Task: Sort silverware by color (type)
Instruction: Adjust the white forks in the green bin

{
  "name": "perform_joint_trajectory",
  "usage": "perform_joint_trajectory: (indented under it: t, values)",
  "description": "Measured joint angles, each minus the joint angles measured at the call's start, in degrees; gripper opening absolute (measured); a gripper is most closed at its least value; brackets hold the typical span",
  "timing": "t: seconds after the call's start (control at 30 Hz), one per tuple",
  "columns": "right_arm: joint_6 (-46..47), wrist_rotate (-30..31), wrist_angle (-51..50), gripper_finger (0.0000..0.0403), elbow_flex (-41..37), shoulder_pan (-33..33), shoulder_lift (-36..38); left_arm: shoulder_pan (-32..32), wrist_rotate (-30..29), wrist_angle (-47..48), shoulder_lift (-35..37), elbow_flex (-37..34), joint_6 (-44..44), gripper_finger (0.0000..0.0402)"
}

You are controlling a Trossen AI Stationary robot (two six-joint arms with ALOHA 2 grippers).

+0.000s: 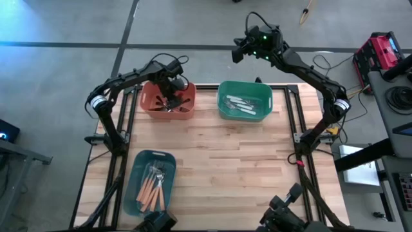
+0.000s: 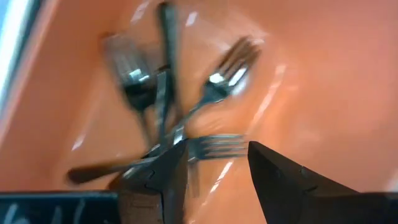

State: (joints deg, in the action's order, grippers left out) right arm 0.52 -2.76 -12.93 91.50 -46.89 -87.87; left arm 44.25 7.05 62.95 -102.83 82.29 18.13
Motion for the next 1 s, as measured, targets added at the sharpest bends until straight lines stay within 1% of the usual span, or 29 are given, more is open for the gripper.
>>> perform_joint_trajectory:
  t: [0.07, 0.37, 0.43, 0.7, 0.9, 1.0]
  values:
    - [0.32, 0.00, 0.00, 0.0009, 0.00, 0.00, 0.20, 0.00, 2.68, -0.84, 0.00, -0.90, 0.98, 0.0151]
    - [1.00, -0.01, 0.02, 0.0009, 0.00, 0.02, 0.85, 0.96, 2.13, -8.04, -0.07, -5.50, -1.20, 0.0151]
    - [1.03, -0.01, 0.00, 0.0009, 0.00, 0.02, 0.85, 1.01, 0.56, -8.44, -0.11, -5.62, -2.22, 0.0151]
    - [5.17, -0.04, 0.00, 0.0009, 0.00, 0.04, 0.87, 1.33, 0.39, -9.43, -0.11, -5.61, -8.63, 0.0151]
    - [6.09, -0.04, 0.00, 0.0009, 0.00, 0.04, 0.87, 1.33, 0.30, -9.26, -0.11, -5.95, -6.78, 0.0151]
    - [6.35, -0.04, 0.00, 0.0009, 0.00, 0.04, 0.87, 1.33, -0.58, -9.43, -0.11, -5.95, -7.47, 0.0151]
